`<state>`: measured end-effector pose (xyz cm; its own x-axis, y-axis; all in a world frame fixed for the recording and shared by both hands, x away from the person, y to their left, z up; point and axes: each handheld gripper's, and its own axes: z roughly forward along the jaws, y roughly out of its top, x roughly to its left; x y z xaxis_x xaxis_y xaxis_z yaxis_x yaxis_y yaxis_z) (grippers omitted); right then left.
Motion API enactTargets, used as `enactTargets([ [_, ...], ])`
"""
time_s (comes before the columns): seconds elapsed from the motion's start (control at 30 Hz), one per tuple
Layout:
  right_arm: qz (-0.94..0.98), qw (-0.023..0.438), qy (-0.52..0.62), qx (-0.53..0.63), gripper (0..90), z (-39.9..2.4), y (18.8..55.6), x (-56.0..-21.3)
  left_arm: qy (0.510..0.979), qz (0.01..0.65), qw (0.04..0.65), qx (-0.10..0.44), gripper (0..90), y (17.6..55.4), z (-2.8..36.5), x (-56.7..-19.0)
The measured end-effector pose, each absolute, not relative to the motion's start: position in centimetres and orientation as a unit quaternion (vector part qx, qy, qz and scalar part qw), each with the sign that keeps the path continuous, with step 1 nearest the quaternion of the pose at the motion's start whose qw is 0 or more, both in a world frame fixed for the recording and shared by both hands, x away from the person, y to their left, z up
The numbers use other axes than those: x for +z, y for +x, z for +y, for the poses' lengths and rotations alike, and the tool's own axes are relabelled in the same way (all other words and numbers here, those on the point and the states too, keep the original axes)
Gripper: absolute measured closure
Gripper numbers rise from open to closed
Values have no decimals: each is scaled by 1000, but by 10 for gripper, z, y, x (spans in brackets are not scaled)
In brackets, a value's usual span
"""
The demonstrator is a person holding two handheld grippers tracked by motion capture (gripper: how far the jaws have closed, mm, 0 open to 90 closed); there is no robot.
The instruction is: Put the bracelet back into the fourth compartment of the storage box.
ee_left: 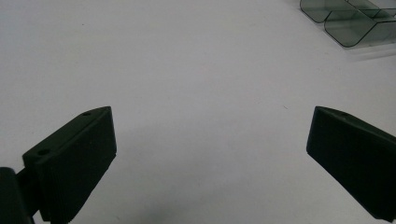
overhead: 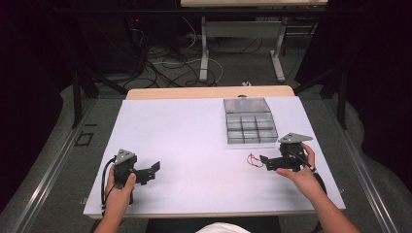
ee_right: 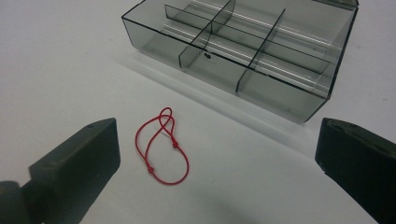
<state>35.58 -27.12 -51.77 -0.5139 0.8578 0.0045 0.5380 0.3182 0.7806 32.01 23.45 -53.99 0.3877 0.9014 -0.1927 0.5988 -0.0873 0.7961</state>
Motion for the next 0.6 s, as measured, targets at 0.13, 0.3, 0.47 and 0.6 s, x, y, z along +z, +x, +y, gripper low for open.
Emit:
enactTargets([
  [0.13, 795, 207, 434, 371, 0, -268, 361, -513, 716, 524, 426, 177, 20, 320, 235, -540],
  [0.3, 802, 203, 428, 364, 0, -266, 365, -510, 716, 523, 428, 177, 20, 321, 234, -541],
  [0.47, 810, 192, 427, 352, 0, -264, 370, -510, 717, 524, 426, 175, 20, 321, 234, -541],
  [0.6, 819, 188, 421, 341, 0, -262, 374, -510, 717, 524, 425, 175, 20, 321, 234, -541],
])
